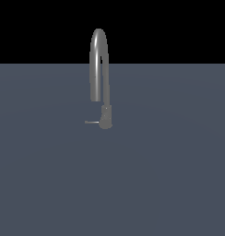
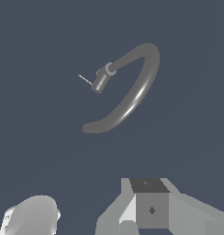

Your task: Turn on the faucet by rotating a designated handle.

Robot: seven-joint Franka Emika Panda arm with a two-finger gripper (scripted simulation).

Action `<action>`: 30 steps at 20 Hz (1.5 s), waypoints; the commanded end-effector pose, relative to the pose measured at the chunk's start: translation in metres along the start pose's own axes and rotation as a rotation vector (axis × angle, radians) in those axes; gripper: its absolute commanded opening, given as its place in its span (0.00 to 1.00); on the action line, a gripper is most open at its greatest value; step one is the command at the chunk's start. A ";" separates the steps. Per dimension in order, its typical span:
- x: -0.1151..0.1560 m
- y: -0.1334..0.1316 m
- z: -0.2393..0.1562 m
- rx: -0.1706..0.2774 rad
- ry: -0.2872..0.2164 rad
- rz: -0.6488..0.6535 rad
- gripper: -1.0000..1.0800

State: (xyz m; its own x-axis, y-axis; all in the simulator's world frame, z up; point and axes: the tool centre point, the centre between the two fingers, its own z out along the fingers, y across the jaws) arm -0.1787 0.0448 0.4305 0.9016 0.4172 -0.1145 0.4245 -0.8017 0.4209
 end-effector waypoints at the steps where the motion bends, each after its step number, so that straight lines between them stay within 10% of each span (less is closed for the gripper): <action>1: 0.014 -0.009 0.007 -0.074 0.000 -0.079 0.00; 30: 0.100 -0.090 0.096 -0.687 0.000 -0.715 0.00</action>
State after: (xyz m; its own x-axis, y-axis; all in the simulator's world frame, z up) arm -0.1200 0.1157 0.3005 0.4723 0.7064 -0.5272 0.7290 0.0231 0.6841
